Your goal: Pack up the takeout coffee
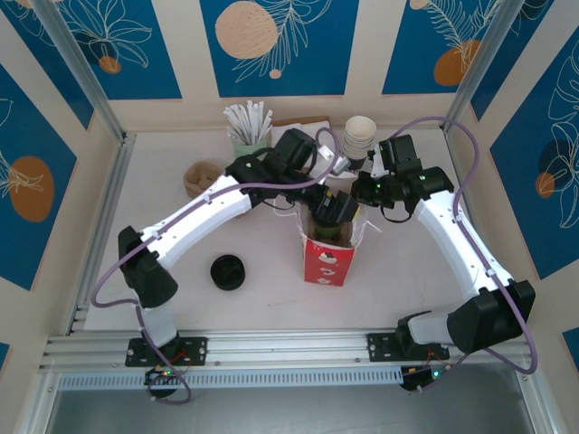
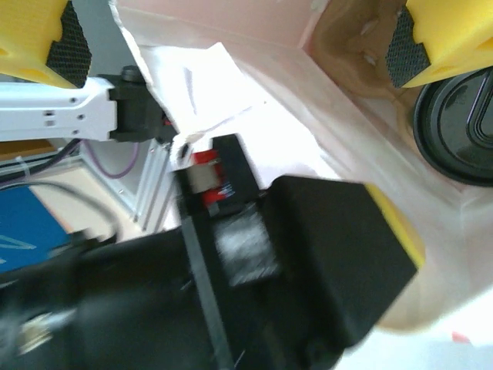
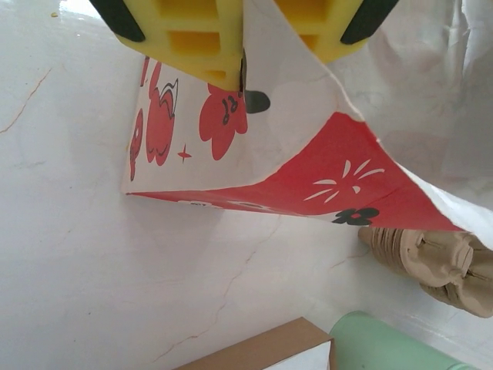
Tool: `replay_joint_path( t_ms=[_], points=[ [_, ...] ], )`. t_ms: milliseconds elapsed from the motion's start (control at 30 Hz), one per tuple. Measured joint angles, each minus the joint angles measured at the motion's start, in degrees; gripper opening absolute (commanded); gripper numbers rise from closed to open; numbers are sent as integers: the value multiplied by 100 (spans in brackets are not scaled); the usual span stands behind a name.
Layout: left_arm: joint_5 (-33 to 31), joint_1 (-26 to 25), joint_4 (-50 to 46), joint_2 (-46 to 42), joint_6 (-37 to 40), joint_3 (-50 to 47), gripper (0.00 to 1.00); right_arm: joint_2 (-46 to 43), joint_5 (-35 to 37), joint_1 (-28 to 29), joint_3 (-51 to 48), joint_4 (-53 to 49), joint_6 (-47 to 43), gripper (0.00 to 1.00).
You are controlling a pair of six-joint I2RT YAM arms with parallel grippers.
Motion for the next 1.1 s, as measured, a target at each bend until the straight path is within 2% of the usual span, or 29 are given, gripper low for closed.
replay_joint_path(
  t_ms=[200,300,400,567,700,1100],
  points=[
    [221,354,-214,13,-160,949,99,-2,-122,-7,-24,140,46,0],
    [11,719,-374,13,-168,1609,99,-188,-195,-11,-236,404,68,0],
    [-448,1147,-387,-101,-173,1801,99,-400,-297,-11,-387,555,87,0],
    [-1294,1683,-520,-321,-249,1517,99,-595,-494,-11,-490,804,87,0],
    [-1784,1875,-560,-470,-396,988,99,-761,-673,-2,-656,968,87,0],
    [-2363,1956,-503,-728,-625,2,99,-1158,-1141,7,-994,1320,87,0]
  ],
)
